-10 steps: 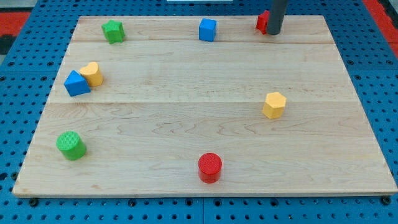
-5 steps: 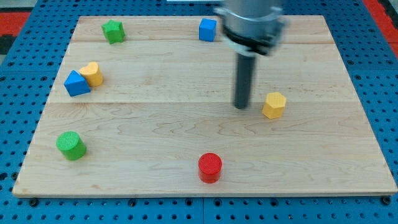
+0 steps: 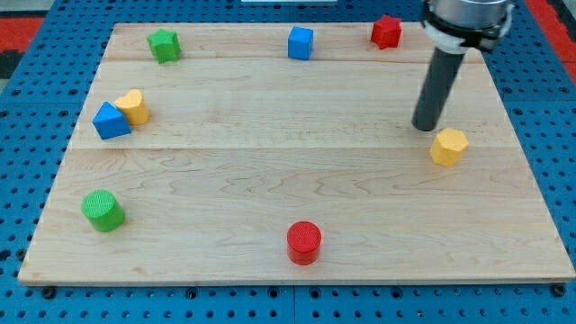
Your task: Move the hexagon diagonally to the bottom right of green star
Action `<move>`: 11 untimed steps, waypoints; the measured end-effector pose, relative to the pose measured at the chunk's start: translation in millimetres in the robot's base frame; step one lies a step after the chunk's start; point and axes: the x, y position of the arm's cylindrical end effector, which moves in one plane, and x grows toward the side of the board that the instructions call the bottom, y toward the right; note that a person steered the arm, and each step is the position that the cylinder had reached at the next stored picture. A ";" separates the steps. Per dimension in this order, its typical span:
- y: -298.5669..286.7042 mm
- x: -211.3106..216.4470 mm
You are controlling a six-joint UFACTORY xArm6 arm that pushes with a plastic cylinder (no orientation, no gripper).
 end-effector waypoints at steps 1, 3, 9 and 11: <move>12.2 8.4; -29.6 94.2; 11.8 88.9; -153.3 56.7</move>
